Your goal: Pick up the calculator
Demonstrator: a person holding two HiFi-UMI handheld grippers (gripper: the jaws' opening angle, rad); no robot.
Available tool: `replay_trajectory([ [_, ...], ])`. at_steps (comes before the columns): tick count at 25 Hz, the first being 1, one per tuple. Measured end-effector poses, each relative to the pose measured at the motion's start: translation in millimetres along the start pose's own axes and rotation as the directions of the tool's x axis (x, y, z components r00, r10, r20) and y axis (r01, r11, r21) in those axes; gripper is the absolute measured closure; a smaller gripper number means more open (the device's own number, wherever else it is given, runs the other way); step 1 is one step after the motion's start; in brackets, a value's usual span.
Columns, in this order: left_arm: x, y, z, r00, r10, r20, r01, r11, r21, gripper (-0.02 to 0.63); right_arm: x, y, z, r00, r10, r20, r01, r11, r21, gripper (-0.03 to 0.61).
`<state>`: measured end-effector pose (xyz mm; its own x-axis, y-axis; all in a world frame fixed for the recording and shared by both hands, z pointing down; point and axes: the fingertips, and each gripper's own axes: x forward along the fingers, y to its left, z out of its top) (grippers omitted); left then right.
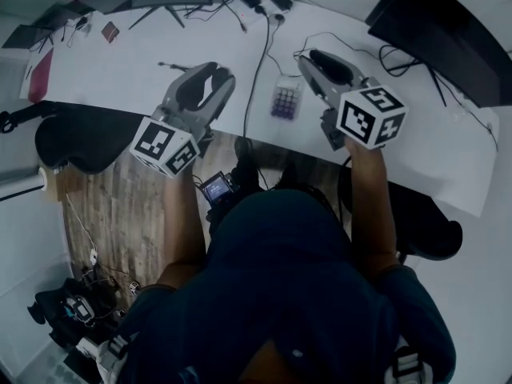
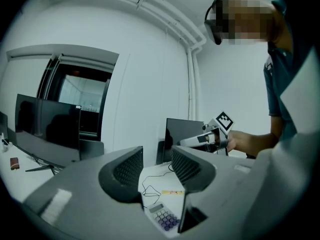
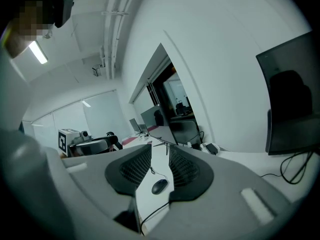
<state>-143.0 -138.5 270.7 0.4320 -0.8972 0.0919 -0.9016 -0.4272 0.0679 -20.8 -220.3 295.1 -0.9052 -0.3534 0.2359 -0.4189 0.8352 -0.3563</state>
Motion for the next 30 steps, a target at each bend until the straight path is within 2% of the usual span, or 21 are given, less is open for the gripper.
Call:
replay_trajectory([
  [14,70.5,27.3,-51.2,0.985,-0.16,-0.069,0.152,0.983,-0.107,0.44,18.1,-59.2,-36.0,0.987,-0.152,-0.057,0.158,0.98,0.122,0.482],
  [21,95.0,32.4,-91.9,0.972,-0.198,-0.124,0.173,0.967,-0.185,0.437,27.9,-82.3,-65.5,0.978,-0.177,-0.108,0.194,0.963,0.186,0.48],
  [30,117.8,40.4,-126.2,0.961,-0.217,-0.17,0.175,0.956,-0.235,0.436,35.3,-104.7,-93.8,0.97,-0.194,-0.15,0.226,0.943,0.244,0.479],
])
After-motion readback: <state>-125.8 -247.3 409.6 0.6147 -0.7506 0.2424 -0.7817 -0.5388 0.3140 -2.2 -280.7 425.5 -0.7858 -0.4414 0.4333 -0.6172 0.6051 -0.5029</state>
